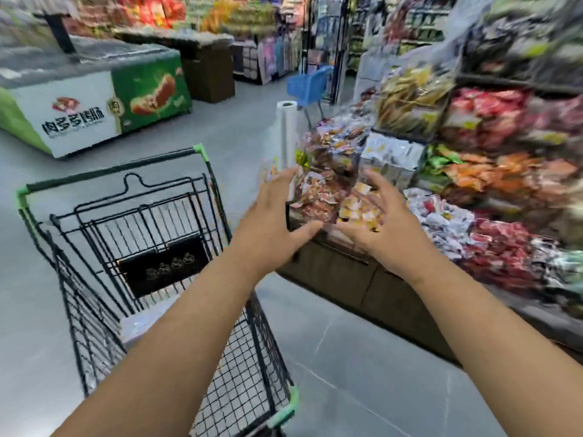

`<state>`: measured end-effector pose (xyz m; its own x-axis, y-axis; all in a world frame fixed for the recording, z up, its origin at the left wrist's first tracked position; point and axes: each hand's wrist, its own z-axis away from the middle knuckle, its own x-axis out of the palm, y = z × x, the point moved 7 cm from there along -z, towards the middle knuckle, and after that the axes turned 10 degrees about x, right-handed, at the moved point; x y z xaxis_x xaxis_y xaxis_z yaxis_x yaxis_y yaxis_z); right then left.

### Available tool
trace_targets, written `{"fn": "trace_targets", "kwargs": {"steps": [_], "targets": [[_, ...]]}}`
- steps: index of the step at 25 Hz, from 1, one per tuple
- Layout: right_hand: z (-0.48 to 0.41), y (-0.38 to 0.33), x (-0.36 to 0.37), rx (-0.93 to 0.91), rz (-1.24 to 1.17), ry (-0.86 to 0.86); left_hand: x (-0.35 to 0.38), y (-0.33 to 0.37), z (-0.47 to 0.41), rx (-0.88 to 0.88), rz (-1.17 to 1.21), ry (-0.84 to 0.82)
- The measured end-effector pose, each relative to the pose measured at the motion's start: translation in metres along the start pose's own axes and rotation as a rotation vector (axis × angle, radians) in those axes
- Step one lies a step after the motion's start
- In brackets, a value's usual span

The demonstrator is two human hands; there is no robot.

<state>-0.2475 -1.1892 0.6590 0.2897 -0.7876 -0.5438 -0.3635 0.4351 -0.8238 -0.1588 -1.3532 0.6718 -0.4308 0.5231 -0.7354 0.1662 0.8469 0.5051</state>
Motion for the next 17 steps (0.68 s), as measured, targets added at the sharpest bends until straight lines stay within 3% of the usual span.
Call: {"fn": "trace_targets", "kwargs": {"steps": [8, 17], "targets": [[0.173, 0.074, -0.230, 0.217, 0.133, 0.368, 0.120, 0.240, -0.010, 0.320, 0.150, -0.284], [0.303, 0.116, -0.379, 0.468, 0.175, 0.720, 0.210, 0.422, -0.019, 0.694, 0.377, -0.470]]}}
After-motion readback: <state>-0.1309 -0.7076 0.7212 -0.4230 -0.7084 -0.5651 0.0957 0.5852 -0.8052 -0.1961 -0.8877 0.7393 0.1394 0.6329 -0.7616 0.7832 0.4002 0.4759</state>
